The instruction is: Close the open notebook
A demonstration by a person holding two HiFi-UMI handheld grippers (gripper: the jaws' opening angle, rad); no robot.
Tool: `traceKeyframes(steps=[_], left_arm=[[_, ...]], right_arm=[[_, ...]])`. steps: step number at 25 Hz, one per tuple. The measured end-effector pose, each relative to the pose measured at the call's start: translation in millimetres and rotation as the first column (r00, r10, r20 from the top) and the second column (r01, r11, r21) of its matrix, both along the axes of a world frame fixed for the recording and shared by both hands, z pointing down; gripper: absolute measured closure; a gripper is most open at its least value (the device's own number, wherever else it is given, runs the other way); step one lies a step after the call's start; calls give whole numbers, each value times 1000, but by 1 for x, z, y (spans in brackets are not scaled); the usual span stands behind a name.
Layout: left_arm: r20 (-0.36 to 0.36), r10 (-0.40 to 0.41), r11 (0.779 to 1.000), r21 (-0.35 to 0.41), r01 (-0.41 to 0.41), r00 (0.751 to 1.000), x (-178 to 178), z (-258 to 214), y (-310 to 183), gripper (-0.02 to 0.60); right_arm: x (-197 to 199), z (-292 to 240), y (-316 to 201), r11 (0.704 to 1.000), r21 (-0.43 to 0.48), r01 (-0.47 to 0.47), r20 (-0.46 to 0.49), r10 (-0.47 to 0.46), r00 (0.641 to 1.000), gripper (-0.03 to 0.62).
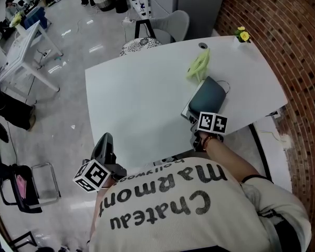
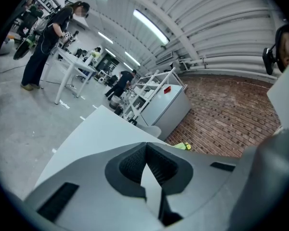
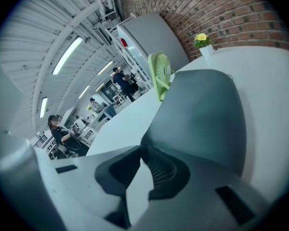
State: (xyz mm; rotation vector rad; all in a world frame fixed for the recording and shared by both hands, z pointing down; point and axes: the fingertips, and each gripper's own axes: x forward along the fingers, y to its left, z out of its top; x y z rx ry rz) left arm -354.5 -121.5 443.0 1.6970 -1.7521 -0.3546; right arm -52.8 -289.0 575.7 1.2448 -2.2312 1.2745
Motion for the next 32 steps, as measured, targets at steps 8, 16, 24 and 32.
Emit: traceKeyframes(steps=[8, 16, 24, 32], left_arm=[[2, 9, 1000, 0, -9, 1000, 3, 3, -4, 580], [7, -35, 999, 19, 35, 999, 31, -6, 6, 580], [-3, -140, 990, -16, 140, 990, 68, -4, 39, 580], [12, -204, 978, -51, 204, 979, 107, 1, 70, 580]], right_arm=[[-7, 3, 0, 1000, -10, 13, 11, -13, 1000, 533], [-8, 4, 2, 997, -56, 52, 70, -48, 996, 524], [-19, 7, 14, 967, -99, 233, 106, -223, 969, 457], [-22, 7, 63, 907, -154, 392, 166, -367, 915, 439]])
